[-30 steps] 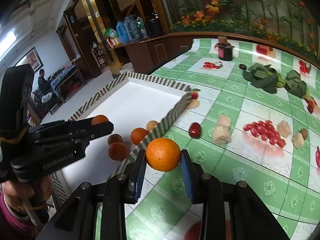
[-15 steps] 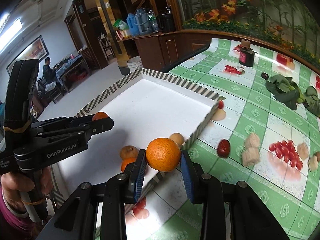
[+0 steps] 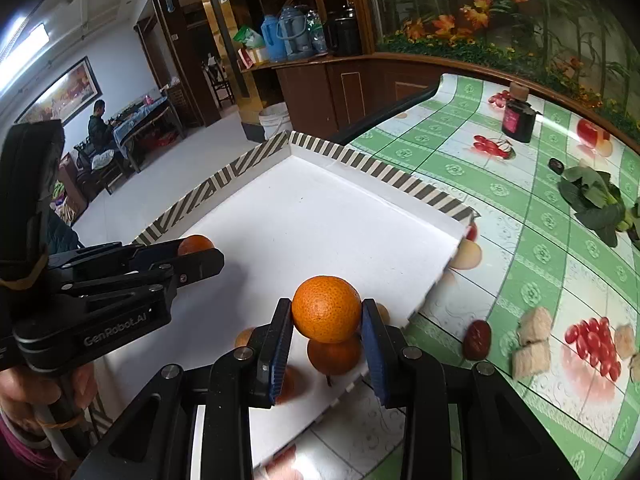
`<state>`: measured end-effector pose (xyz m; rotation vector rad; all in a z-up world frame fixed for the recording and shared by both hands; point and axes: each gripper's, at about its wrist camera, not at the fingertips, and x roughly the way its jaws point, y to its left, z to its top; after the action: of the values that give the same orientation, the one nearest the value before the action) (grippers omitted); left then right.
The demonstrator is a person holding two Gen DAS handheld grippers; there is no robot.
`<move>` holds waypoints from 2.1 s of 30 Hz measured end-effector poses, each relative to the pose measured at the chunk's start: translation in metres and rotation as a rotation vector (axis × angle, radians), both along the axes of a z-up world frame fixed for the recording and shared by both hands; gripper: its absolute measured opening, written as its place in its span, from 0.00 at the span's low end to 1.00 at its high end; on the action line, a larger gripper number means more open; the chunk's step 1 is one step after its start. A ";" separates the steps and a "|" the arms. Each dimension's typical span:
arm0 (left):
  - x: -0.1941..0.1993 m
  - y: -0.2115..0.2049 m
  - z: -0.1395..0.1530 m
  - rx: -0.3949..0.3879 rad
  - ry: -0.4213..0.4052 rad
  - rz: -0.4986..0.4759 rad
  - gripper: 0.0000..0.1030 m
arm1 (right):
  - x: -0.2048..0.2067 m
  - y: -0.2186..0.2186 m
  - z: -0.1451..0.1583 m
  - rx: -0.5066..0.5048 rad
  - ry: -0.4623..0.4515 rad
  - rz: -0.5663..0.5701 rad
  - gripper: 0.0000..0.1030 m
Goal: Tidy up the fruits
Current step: 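Carry both oranges into the white tray and open both grippers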
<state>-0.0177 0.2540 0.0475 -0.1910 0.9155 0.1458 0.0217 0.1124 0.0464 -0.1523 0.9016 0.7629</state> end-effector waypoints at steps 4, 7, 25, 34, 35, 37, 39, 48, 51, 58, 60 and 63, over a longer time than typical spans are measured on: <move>0.002 0.002 -0.002 -0.003 0.006 0.011 0.28 | 0.004 0.009 -0.007 -0.016 0.008 0.010 0.32; 0.003 0.003 -0.004 0.001 0.013 0.021 0.28 | 0.006 0.016 -0.009 -0.021 0.001 0.022 0.32; 0.006 0.010 -0.015 -0.024 0.061 0.043 0.30 | 0.014 0.042 -0.024 -0.076 -0.011 0.086 0.35; 0.001 0.004 -0.008 -0.026 0.027 0.036 0.50 | 0.012 0.020 -0.006 0.007 -0.020 0.052 0.41; 0.000 0.002 -0.007 -0.025 0.025 0.034 0.50 | 0.010 0.016 -0.003 0.018 -0.019 0.046 0.41; -0.003 -0.002 -0.004 -0.020 0.016 0.027 0.50 | 0.008 0.007 0.001 0.045 -0.014 0.035 0.41; -0.005 -0.007 0.000 -0.012 0.002 0.018 0.50 | 0.006 -0.003 0.006 0.063 -0.013 0.019 0.41; -0.012 -0.037 0.012 -0.019 -0.032 -0.042 0.50 | -0.002 -0.061 0.008 0.097 -0.008 -0.080 0.41; -0.013 -0.048 0.013 -0.026 -0.035 -0.064 0.50 | -0.006 -0.087 0.004 0.090 -0.008 -0.123 0.41; -0.013 -0.076 0.015 -0.061 -0.034 -0.122 0.50 | -0.009 -0.140 -0.012 0.061 0.025 -0.217 0.41; -0.012 -0.086 0.014 -0.069 -0.030 -0.146 0.50 | -0.010 -0.151 -0.015 0.056 0.031 -0.237 0.41; -0.010 -0.100 0.014 -0.065 -0.026 -0.174 0.50 | -0.007 -0.162 -0.019 0.051 0.039 -0.258 0.41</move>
<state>-0.0275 0.1537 0.0611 -0.1718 0.9070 -0.0476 0.0143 -0.0496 0.0271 0.0239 0.9172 0.5490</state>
